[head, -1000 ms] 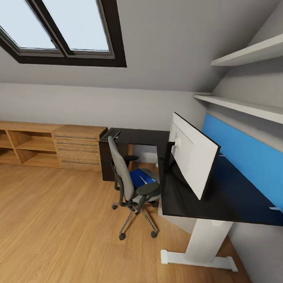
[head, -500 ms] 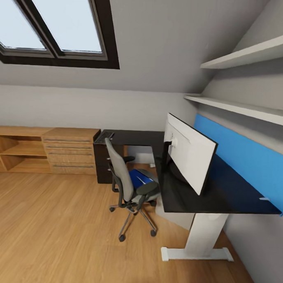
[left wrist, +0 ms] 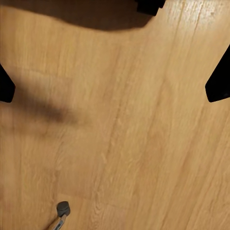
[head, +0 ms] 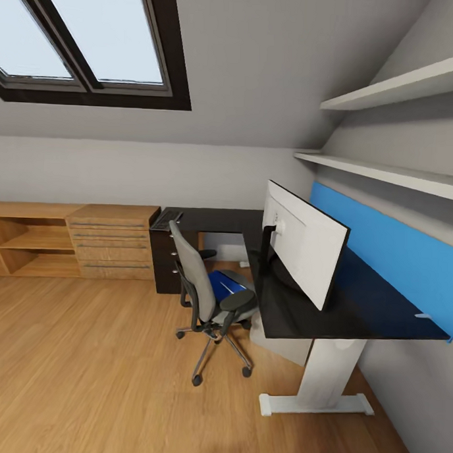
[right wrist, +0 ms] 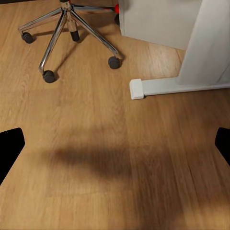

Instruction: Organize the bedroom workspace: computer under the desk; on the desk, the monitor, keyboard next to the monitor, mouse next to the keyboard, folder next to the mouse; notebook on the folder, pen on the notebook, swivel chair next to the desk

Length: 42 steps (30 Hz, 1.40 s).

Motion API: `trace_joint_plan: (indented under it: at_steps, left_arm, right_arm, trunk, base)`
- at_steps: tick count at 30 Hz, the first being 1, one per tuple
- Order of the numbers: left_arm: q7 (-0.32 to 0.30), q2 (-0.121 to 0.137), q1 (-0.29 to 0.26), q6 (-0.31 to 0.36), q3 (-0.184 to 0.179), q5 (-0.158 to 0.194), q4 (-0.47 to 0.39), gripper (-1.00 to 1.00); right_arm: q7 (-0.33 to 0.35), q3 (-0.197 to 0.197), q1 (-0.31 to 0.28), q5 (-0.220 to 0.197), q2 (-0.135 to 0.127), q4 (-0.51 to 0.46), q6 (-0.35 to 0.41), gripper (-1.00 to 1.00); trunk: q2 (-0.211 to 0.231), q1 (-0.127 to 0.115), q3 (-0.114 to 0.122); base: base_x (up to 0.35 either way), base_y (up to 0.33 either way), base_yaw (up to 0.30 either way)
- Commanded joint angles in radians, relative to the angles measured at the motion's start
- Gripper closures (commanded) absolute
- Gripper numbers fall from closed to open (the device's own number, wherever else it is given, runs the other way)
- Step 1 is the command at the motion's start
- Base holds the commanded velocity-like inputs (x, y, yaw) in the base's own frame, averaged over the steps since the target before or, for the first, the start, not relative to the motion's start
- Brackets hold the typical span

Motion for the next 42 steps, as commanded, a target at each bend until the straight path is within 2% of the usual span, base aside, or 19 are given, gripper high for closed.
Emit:
trace_joint_plan:
  at_steps: [1,5,8,11,17,34,38,42]
  left_arm:
    - [-0.002,-0.001,0.000,-0.002,0.002,-0.002,0.000,-1.00]
    - [-0.004,-0.001,0.000,-0.002,-0.001,-0.004,0.000,-1.00]
    - [-0.003,-0.001,0.000,-0.001,-0.001,-0.003,0.000,-1.00]
    - [-0.002,-0.001,0.000,-0.001,0.000,-0.002,0.000,-1.00]
    - [0.001,-0.001,0.000,0.002,0.002,-0.001,0.002,-1.00]
    - [0.003,-0.010,0.000,0.004,-0.001,0.000,0.027,-1.00]
    - [0.003,-0.014,-0.002,0.010,-0.002,0.000,0.010,-1.00]
    - [0.007,-0.022,-0.005,0.061,-0.002,-0.001,-0.047,-1.00]
  right_arm:
    - [-0.001,-0.001,0.000,-0.001,0.001,0.000,-0.001,-1.00]
    - [-0.003,-0.002,0.000,-0.002,0.002,0.000,0.001,-1.00]
    - [-0.033,-0.003,0.000,-0.003,0.001,-0.001,0.002,-1.00]
    - [-0.091,-0.003,0.000,-0.003,0.001,-0.002,0.002,-1.00]
    - [-0.141,-0.004,0.000,-0.003,0.003,-0.002,0.001,-1.00]
    - [-0.153,-0.004,-0.001,-0.001,0.005,-0.001,0.001,-1.00]
    - [-0.154,-0.004,-0.032,-0.001,0.009,0.004,0.022,-1.00]
    - [-0.155,-0.004,-0.075,-0.001,0.013,0.005,0.083,-1.00]
  trunk:
    - [-0.001,0.000,-0.001]
    - [-0.001,0.000,-0.001]
    - [-0.001,0.000,-0.001]
    - [-0.022,0.012,-0.010]
    - [-0.064,0.035,-0.029]
    - [-0.183,0.100,-0.083]
    - [-0.211,0.115,-0.095]
    - [-0.239,0.130,-0.108]
  base:
    - [0.000,0.000,0.000]
    - [0.000,0.000,0.000]
    - [0.000,0.000,0.000]
    - [0.000,0.000,0.000]
    - [0.000,0.000,0.000]
    - [0.000,0.000,0.000]
    - [0.000,0.000,0.000]
    - [0.000,0.000,0.000]
